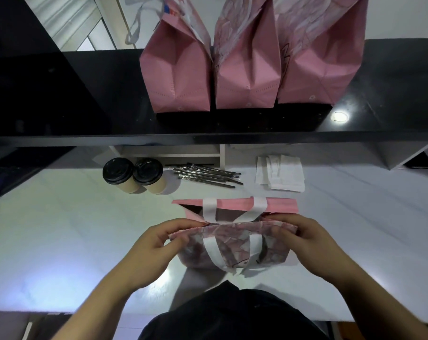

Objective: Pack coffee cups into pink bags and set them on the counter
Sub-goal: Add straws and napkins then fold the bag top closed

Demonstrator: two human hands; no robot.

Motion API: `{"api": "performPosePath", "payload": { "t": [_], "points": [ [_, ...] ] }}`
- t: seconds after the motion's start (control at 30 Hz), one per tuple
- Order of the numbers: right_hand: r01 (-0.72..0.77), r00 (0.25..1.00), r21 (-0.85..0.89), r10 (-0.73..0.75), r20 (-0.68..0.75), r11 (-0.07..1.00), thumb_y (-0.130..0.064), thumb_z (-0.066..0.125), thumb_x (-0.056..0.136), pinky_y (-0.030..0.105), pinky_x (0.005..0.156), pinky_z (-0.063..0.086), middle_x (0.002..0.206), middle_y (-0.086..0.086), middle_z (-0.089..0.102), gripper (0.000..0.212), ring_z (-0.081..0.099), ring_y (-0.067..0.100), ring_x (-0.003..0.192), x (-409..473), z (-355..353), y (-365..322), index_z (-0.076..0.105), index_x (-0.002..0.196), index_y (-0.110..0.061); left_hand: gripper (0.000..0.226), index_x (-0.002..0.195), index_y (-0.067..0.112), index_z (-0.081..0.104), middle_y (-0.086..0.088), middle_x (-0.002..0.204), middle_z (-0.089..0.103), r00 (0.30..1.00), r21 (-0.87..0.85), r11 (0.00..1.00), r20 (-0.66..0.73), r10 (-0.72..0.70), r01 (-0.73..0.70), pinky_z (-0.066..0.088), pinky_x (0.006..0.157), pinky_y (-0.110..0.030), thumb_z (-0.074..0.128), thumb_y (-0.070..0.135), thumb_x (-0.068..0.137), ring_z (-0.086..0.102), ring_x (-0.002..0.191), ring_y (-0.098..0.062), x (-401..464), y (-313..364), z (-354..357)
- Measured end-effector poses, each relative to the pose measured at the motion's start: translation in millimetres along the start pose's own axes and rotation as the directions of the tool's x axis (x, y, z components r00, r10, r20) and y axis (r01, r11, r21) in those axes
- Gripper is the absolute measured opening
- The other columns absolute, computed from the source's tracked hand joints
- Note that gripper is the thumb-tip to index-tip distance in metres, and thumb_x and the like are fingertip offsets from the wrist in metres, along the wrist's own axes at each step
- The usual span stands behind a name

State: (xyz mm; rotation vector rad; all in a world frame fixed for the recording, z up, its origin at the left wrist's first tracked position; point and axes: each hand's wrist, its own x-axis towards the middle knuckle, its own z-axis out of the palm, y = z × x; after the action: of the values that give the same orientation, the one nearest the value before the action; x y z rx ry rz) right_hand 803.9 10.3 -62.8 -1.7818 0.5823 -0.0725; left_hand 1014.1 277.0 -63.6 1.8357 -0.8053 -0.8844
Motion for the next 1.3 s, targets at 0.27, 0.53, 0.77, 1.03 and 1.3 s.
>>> {"api": "performPosePath", "payload": {
  "t": [0.27, 0.53, 0.77, 1.03, 1.3],
  "points": [
    [-0.065, 0.997, 0.226, 0.072, -0.02, 0.972, -0.015, 0.054, 0.106, 0.026, 0.085, 0.059, 0.116, -0.007, 0.077, 0.031, 0.072, 0.014, 0.108, 9.3, 6.0, -2.2, 0.078, 0.113, -0.033, 0.042, 0.112, 0.035, 0.078, 0.005, 0.119, 0.075, 0.999, -0.137, 0.991, -0.054, -0.004, -0.004, 0.051, 0.088, -0.015, 0.056, 0.001, 0.1, 0.068, 0.113, -0.011, 16.0, 5.2, 4.5],
    [-0.003, 0.994, 0.208, 0.025, -0.104, 0.978, -0.016, 0.063, 0.1, 0.016, 0.078, 0.058, 0.111, -0.011, 0.077, 0.029, 0.074, 0.009, 0.102, 14.5, 4.8, -1.9, 0.074, 0.113, -0.04, 0.042, 0.117, 0.044, 0.055, 0.016, 0.114, 0.075, 0.983, 0.128, 0.991, -0.184, -0.019, 0.043, 0.059, 0.08, -0.042, 0.066, 0.01, 0.094, 0.074, 0.096, -0.014, 25.0, 4.3, -2.6],
    [0.026, 0.938, -0.218, -0.099, -0.333, 0.976, -0.032, 0.077, 0.089, 0.025, 0.071, 0.062, 0.122, -0.025, 0.049, 0.069, 0.063, 0.001, 0.099, 20.5, 4.4, 5.7, 0.037, 0.139, -0.057, 0.081, 0.142, 0.062, 0.04, 0.021, 0.119, 0.062, 0.963, 0.05, 0.999, -0.268, 0.002, 0.012, 0.061, 0.067, -0.033, 0.077, 0.011, 0.092, 0.074, 0.085, -0.024, 34.4, 6.2, -9.8],
    [0.228, 0.881, -0.741, -0.458, -0.12, 0.632, -0.016, 0.075, 0.089, 0.037, 0.099, 0.049, 0.126, -0.007, 0.063, 0.039, 0.05, 0.015, 0.118, 28.5, 1.1, -4.2, 0.06, 0.125, -0.023, 0.039, 0.114, 0.035, 0.059, 0.02, 0.116, 0.054, 0.902, 0.621, 0.769, -0.231, 0.365, -0.152, 0.048, 0.096, -0.036, 0.083, 0.022, 0.085, 0.055, 0.108, -0.008, 43.3, 24.9, -12.1],
    [0.195, 0.918, -0.666, -0.374, -0.135, 0.72, -0.028, 0.067, 0.096, 0.023, 0.095, 0.039, 0.127, -0.009, 0.06, 0.037, 0.048, 0.011, 0.117, 34.2, -1.2, -2.2, 0.058, 0.132, -0.024, 0.027, 0.115, 0.032, 0.059, 0.015, 0.117, 0.057, 0.846, 0.776, 0.587, -0.139, 0.515, -0.23, 0.039, 0.097, -0.033, 0.064, 0.023, 0.09, 0.055, 0.107, -0.012, 56.6, 52.2, -3.8]
  ]
}}
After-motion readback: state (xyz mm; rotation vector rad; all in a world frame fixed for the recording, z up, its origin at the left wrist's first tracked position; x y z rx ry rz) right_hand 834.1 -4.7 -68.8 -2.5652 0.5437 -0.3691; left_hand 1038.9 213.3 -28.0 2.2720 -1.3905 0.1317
